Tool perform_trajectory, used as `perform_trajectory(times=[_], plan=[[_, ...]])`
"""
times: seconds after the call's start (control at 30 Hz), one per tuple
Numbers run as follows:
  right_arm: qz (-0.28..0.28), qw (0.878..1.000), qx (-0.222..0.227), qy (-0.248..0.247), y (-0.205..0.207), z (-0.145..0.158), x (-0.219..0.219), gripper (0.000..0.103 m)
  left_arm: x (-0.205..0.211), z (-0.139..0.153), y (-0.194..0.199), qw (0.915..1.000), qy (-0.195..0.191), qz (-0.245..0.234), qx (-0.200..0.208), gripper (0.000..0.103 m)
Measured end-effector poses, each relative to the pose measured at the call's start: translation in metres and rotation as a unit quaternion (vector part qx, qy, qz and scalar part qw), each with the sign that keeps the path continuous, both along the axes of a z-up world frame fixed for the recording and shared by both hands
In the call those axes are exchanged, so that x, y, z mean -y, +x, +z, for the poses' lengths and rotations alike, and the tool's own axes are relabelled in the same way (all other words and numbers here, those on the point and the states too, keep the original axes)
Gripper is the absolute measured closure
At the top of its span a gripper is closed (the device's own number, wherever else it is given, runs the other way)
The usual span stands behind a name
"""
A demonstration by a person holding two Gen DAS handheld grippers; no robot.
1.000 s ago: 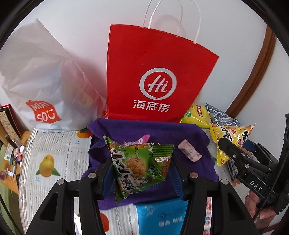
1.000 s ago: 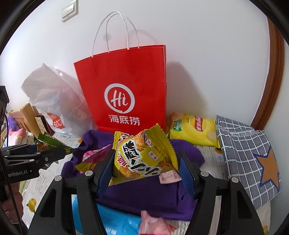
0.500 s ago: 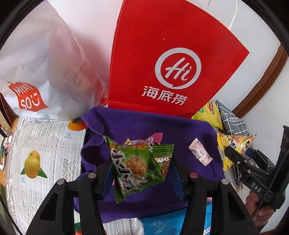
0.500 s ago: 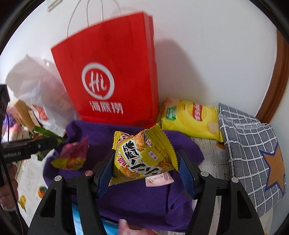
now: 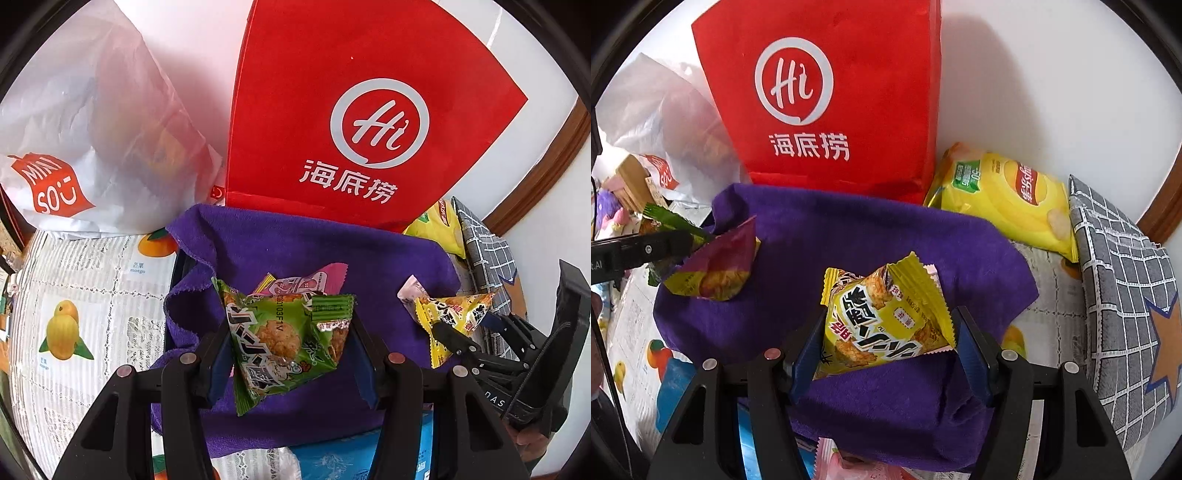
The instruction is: Organize snacks
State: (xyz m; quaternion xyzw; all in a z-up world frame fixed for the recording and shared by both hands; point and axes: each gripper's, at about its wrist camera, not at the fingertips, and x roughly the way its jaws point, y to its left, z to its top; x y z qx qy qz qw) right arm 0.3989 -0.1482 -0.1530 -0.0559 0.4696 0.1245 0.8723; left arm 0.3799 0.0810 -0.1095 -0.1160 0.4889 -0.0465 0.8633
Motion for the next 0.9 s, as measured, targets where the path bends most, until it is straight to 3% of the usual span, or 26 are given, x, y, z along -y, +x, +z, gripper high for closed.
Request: perform_trajectory(times=[0.9], plan=[[0.001, 0.999, -0.042, -0.012, 0.011, -0.025, -0.002, 0.036, 0.004, -0.007, 0.004, 0.9998, 0.005, -0.012, -0.013, 0.05]])
